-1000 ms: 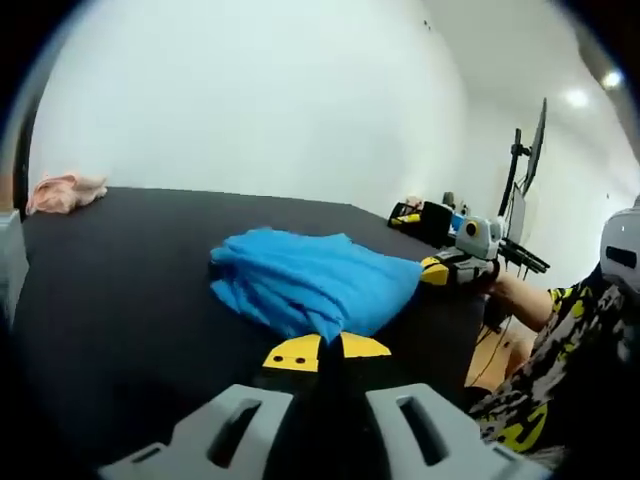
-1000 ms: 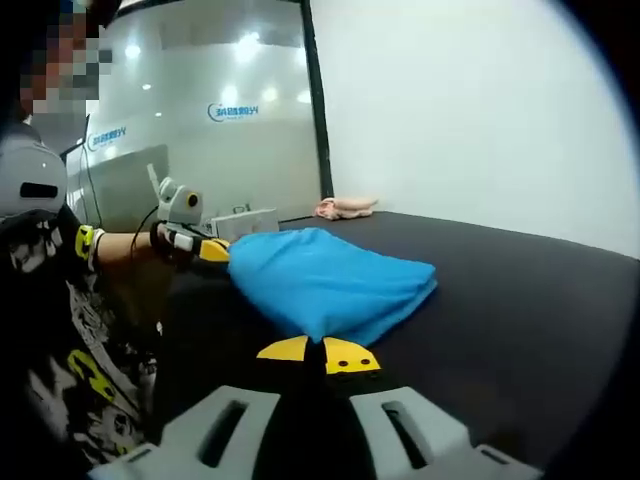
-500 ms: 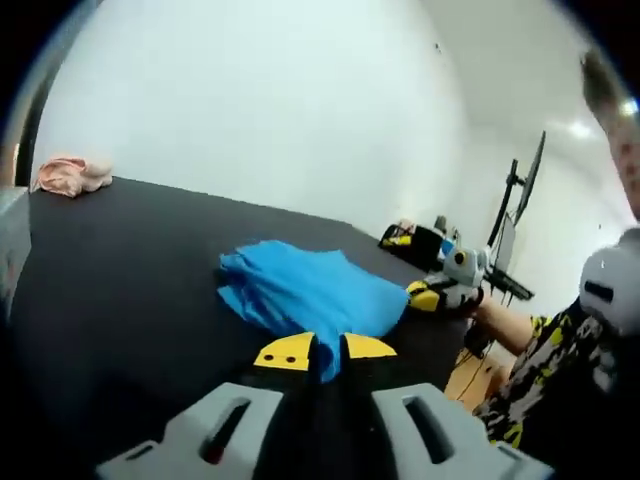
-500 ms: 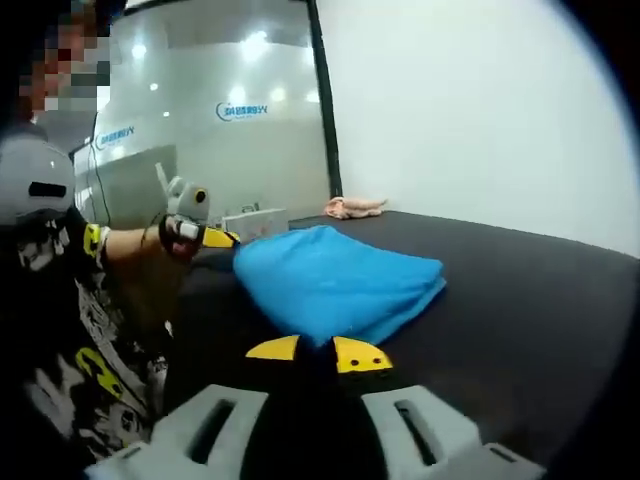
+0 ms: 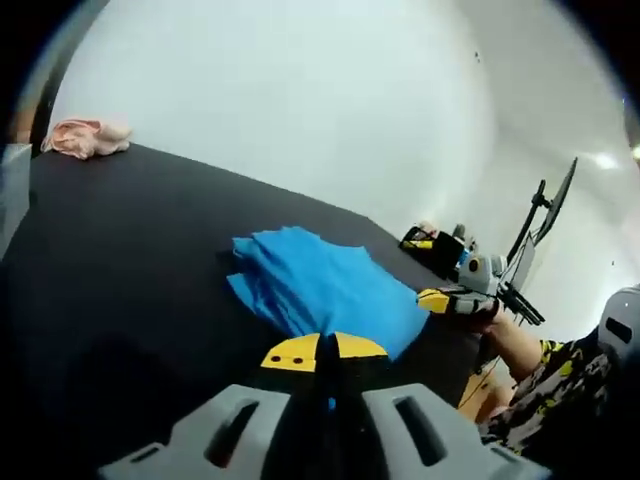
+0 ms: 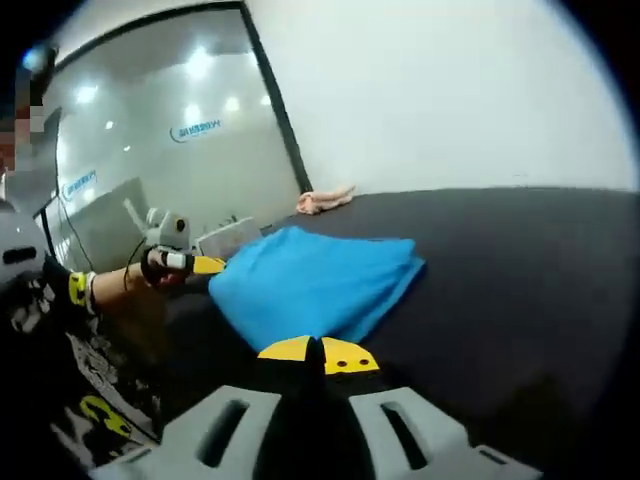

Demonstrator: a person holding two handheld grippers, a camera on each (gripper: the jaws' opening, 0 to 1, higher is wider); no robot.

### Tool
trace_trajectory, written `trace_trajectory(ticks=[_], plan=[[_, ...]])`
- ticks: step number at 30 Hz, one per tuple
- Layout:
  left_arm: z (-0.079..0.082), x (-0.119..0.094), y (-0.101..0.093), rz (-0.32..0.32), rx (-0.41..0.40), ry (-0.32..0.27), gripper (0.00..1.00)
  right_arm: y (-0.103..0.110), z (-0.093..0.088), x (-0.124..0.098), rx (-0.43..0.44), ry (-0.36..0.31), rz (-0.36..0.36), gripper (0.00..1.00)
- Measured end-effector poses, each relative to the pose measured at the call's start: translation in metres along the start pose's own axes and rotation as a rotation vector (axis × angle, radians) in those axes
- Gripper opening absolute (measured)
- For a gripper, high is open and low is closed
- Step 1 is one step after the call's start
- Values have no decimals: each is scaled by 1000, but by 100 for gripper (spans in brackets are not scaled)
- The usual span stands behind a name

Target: Spread out the cloth and fold it

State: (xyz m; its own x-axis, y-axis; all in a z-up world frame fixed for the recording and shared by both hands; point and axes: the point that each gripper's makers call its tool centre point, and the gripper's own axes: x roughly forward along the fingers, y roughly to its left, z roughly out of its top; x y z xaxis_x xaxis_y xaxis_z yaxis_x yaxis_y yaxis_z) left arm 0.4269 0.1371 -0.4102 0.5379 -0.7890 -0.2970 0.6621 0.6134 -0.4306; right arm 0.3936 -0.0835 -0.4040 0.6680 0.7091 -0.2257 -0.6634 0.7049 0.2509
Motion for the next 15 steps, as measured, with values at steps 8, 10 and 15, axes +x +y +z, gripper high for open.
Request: trace_trajectory(ticks=[8,10,15], plan=[[-5,-8,-1,-7,74,-32,7,7,-2,-1,-45,-12,17,7],[12,-25,-11,-71,-39,-90,13,21,14,-12,-47,-84,85,33],[15,-41,-41,-7,602,-164,38,15,2,-29,-356,-68,-10,34]])
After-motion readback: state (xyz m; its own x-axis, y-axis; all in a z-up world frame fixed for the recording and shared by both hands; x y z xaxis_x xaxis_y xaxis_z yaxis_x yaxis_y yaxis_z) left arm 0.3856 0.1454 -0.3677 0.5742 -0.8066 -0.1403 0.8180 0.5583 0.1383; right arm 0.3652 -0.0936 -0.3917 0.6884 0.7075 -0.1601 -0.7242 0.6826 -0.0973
